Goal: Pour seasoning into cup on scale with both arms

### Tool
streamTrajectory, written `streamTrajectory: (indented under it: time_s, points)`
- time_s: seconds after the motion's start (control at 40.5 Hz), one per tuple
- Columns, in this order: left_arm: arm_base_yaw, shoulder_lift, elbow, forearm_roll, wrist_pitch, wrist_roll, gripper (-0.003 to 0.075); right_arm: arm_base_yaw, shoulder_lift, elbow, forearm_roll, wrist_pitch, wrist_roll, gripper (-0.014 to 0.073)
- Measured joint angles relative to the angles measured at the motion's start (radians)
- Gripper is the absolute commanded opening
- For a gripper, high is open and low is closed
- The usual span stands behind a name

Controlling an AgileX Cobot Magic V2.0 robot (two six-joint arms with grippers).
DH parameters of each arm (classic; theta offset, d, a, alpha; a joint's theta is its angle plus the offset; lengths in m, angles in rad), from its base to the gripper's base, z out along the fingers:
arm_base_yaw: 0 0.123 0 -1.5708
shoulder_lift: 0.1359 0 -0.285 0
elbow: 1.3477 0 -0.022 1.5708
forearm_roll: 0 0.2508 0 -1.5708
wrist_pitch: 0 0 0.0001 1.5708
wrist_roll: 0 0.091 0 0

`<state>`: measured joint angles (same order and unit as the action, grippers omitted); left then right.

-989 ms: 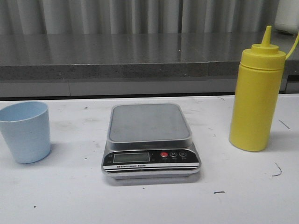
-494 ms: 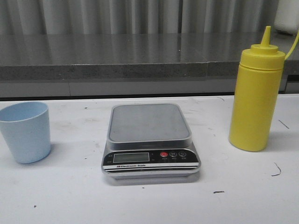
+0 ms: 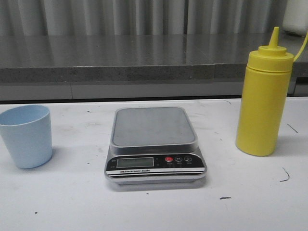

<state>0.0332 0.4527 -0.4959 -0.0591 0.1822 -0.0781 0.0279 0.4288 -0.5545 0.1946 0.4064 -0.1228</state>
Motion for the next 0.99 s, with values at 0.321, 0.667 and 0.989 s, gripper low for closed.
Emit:
streamTrajectory:
  time_s: [0.321, 0.667, 0.989]
  points:
    - [-0.033, 0.121, -0.038, -0.005, 0.011, 0.000, 0.0638, 0.000, 0.000, 0.000, 0.000, 0.000, 0.000, 0.0592]
    - [-0.313, 0.565, -0.282, 0.035, 0.227, 0.041, 0.0638, 0.000, 0.000, 0.000, 0.000, 0.000, 0.000, 0.0592]
    - [-0.451, 0.945, -0.534, 0.089, 0.505, 0.049, 0.0638, 0.000, 0.000, 0.000, 0.000, 0.000, 0.000, 0.0592]
